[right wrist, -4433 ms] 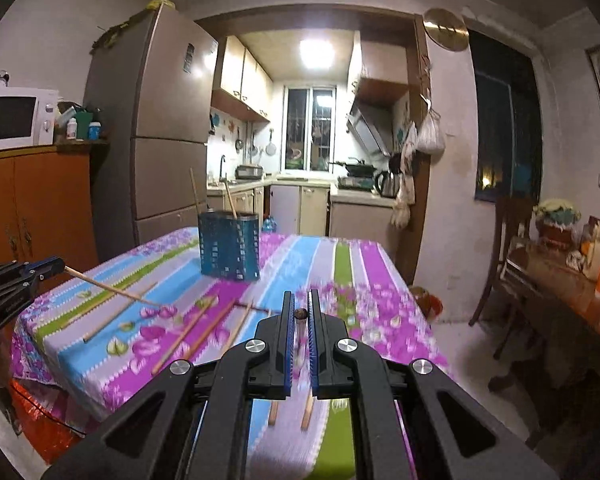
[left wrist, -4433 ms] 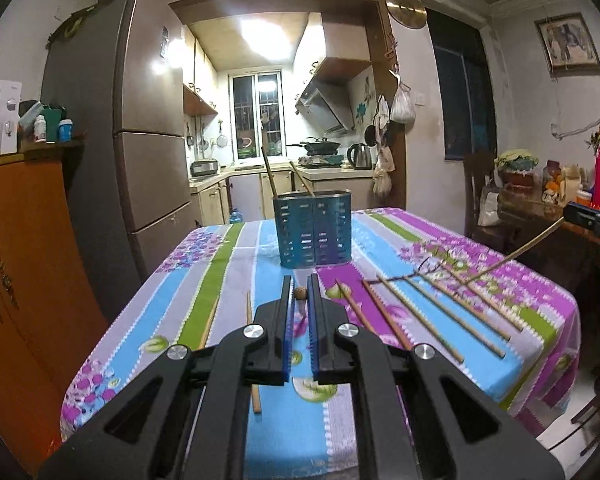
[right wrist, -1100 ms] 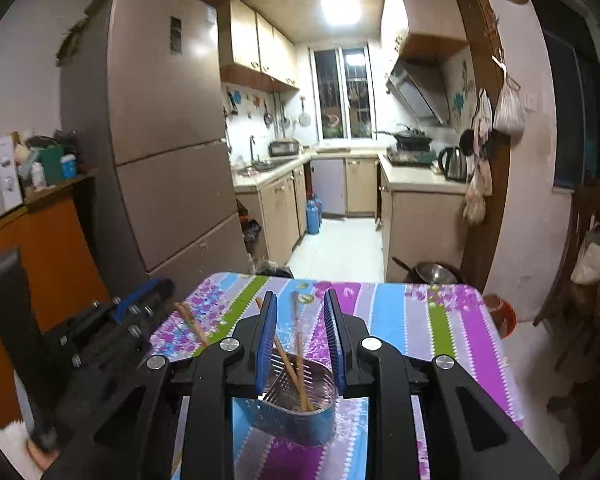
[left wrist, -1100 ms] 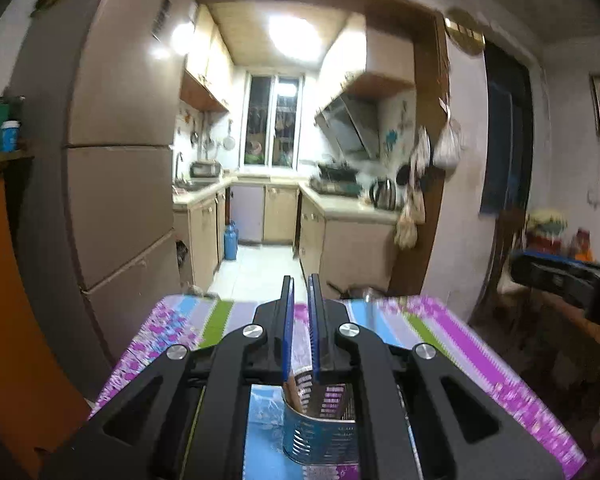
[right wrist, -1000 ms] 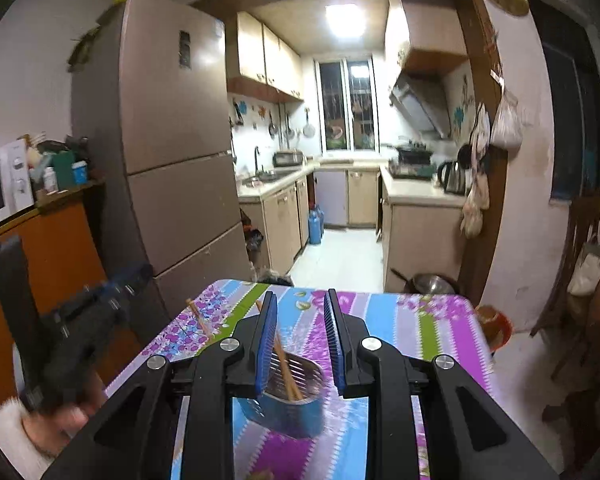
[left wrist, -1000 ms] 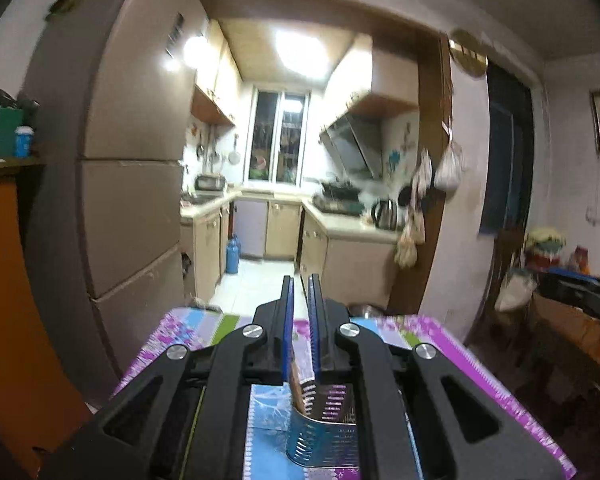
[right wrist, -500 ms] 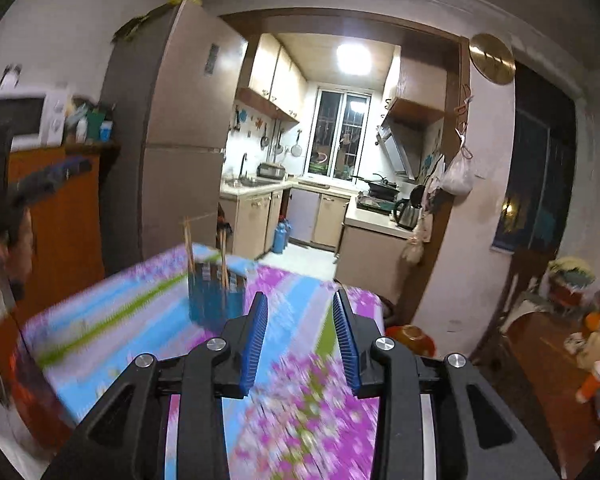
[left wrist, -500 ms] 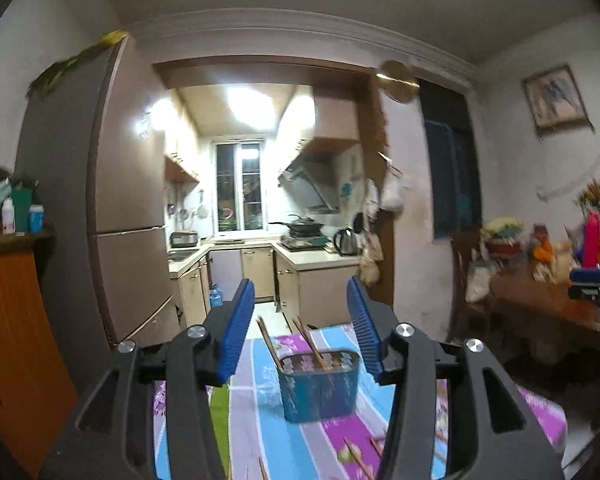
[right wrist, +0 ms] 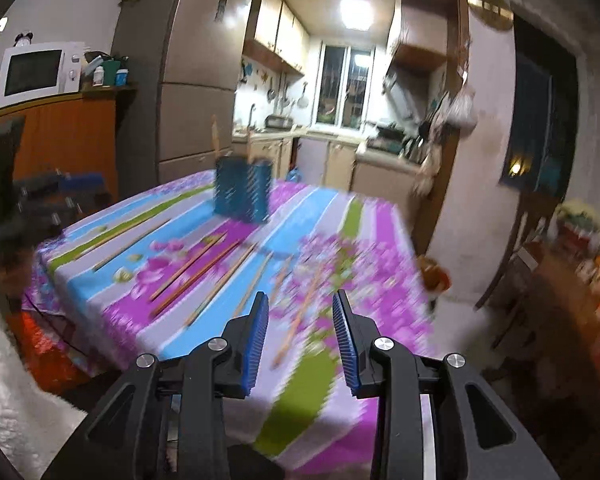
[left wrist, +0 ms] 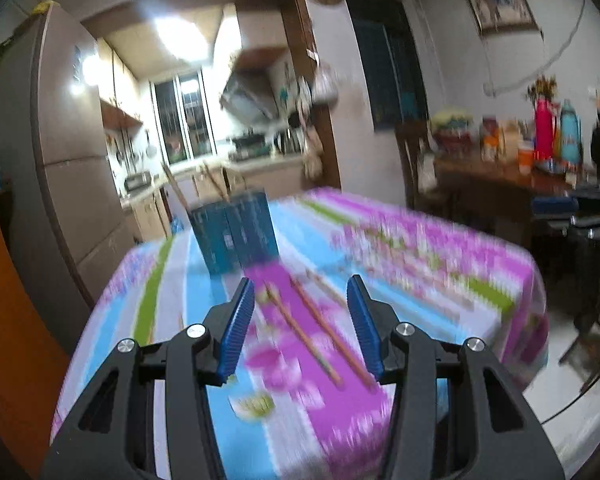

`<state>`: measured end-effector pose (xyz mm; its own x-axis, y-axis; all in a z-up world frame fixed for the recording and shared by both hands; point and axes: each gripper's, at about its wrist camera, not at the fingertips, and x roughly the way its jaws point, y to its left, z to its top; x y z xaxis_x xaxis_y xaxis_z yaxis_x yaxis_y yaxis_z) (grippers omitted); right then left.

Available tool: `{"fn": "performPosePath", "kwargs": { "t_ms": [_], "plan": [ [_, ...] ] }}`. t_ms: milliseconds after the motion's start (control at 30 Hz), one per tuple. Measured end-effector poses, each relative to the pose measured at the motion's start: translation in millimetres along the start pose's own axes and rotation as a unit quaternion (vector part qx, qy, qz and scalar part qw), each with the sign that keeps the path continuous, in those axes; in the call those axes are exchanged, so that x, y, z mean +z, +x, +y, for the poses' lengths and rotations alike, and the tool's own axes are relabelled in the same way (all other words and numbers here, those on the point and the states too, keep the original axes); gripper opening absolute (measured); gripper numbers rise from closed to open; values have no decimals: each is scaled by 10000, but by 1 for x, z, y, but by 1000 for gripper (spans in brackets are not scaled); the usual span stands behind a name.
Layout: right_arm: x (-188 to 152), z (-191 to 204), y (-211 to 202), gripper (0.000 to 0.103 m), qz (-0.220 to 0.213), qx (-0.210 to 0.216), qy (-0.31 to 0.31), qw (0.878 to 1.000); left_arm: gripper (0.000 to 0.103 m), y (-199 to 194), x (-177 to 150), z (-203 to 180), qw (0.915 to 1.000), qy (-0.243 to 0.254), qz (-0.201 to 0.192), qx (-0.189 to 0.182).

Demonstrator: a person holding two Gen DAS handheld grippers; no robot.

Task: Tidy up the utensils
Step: 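Move both tools back toward the remaining chopsticks on the table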

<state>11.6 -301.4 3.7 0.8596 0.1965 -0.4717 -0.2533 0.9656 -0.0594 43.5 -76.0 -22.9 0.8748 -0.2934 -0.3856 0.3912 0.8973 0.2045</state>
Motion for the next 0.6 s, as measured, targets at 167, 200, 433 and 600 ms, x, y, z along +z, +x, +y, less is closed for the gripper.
{"fn": "performPosePath", "kwargs": {
  "t_ms": [167, 200, 433, 600],
  "plan": [
    [-32, 39, 32, 35, 206, 118, 47, 9997, 46, 5, -48, -22, 9990, 50, 419, -164],
    [-35, 46, 37, 35, 221, 92, 34, 9997, 46, 6, -55, -26, 9987, 102, 470, -160],
    [-52, 72, 59, 35, 114, -33, 38, 9999, 44, 16, -69, -42, 9982, -110, 544, -211],
    [-56, 77, 71, 31, 158, -67, 61, 9998, 30, 37, -74, -53, 9958, -356, 839, -61]
  ]
}}
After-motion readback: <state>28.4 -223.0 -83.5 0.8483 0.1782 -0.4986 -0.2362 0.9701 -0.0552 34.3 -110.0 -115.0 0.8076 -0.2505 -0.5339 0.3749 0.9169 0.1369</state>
